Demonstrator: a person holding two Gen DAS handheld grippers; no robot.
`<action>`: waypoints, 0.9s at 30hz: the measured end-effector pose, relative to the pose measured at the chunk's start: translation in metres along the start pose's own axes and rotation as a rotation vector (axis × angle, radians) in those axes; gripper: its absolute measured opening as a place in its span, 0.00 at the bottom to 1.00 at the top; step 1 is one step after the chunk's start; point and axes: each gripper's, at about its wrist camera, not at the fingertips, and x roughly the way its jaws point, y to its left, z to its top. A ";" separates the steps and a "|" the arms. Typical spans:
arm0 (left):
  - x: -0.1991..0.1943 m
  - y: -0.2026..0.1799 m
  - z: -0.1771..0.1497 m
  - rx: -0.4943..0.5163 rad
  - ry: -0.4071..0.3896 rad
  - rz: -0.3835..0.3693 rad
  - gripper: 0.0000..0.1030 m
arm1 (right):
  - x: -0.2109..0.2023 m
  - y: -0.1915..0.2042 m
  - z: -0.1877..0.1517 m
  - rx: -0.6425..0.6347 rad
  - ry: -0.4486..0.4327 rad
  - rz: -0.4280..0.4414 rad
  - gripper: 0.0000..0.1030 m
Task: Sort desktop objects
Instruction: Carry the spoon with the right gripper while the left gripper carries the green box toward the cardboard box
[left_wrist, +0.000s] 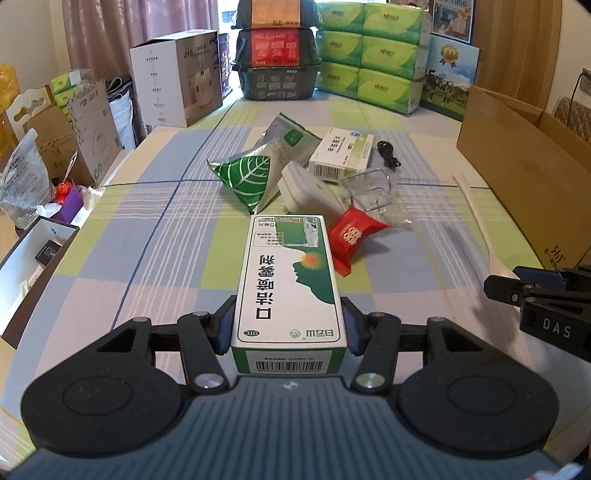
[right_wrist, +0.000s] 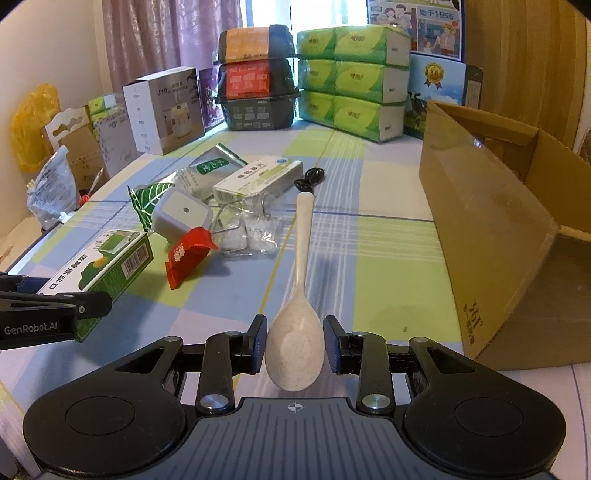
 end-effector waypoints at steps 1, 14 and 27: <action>-0.001 -0.001 0.001 0.001 -0.002 -0.001 0.49 | -0.002 -0.001 0.000 0.001 -0.001 -0.002 0.29; -0.039 -0.037 0.012 -0.020 -0.047 -0.073 0.49 | -0.057 -0.015 0.013 0.025 -0.065 -0.030 0.29; -0.092 -0.073 0.022 0.006 -0.103 -0.121 0.49 | -0.121 -0.029 0.025 0.052 -0.146 -0.055 0.29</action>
